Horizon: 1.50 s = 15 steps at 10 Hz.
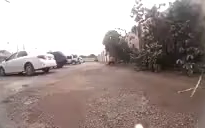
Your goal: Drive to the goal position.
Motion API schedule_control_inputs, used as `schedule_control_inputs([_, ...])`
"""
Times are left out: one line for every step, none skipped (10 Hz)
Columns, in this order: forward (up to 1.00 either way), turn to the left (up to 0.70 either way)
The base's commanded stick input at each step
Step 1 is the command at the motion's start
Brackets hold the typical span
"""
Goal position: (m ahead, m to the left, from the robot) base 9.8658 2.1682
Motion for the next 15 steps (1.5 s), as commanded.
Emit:
schedule_control_inputs([0.5,0.0])
schedule_control_inputs([0.5,0.0])
schedule_control_inputs([0.5,0.0])
schedule_control_inputs([0.5,0.0])
schedule_control_inputs([0.5,0.0])
schedule_control_inputs([0.5,0.0])
schedule_control_inputs([0.5,0.0])
schedule_control_inputs([0.5,0.0])
schedule_control_inputs([0.5,0.0])
schedule_control_inputs([0.5,0.0])
schedule_control_inputs([0.5,0.0])
schedule_control_inputs([0.5,0.0])
schedule_control_inputs([0.5,0.0])
schedule_control_inputs([0.5,0.0])
schedule_control_inputs([0.5,0.0])
